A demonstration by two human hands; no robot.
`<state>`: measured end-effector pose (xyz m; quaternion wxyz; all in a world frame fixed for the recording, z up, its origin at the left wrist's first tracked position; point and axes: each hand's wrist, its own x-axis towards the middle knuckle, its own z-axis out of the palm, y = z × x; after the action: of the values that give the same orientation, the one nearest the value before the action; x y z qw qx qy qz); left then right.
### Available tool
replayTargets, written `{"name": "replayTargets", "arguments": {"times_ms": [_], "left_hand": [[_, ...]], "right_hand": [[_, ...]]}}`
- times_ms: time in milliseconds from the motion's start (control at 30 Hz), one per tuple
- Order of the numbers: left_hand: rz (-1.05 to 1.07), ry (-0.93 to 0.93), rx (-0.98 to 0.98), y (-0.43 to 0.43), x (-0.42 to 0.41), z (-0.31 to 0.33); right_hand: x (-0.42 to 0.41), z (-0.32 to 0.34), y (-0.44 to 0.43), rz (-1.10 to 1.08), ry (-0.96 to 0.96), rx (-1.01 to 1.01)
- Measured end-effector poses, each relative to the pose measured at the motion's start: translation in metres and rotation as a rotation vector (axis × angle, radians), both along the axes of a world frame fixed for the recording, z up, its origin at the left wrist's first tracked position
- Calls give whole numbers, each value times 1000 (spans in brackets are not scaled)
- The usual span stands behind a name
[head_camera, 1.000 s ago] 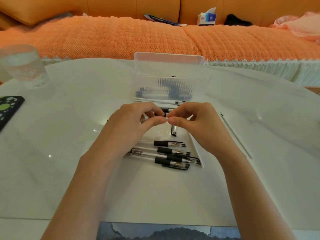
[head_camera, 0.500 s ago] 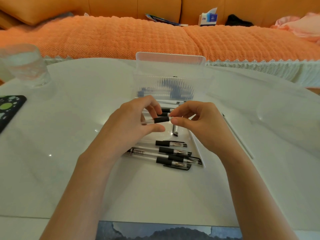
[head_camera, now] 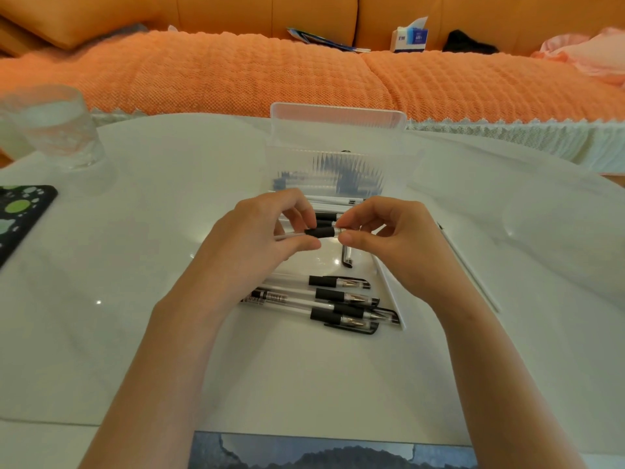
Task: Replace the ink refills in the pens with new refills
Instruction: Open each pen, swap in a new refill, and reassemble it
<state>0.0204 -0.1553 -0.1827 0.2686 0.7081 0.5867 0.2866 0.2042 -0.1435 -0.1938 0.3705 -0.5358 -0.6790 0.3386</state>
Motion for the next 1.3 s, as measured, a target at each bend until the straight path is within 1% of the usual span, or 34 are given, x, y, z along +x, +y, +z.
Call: {"name": "replayTargets", "arguments": {"times_ms": [200,333,500,700,767,867,1100,1233,1300], "left_hand": [[-31,-28,-24,0,-2,-1],[-12,12,-9,1,-1,-1],[-12,-7,-20,1,-2,-3],[-2,-10,-25,1,-9,-4],[15,-31,-10,1,-10,-4],[38,-60,15,3,-10,-4],[48,-54,25,3,-8,-5],[46,-53,25,3,-8,-5],[49,-74,28,3,-8,-5]], "right_hand": [[0,-1,0,-8,-11,3],[0,-1,1,-6,-7,8],[1,0,2,-11,-8,15],[5,-1,2,-69,1,38],[6,-2,2,-92,-29,32],[3,-4,0,-95,-129,3],[-21,-14,-3,46,-411,22],[-19,-15,-2,67,-429,1],[-18,-12,-3,35,-332,-3]]}}
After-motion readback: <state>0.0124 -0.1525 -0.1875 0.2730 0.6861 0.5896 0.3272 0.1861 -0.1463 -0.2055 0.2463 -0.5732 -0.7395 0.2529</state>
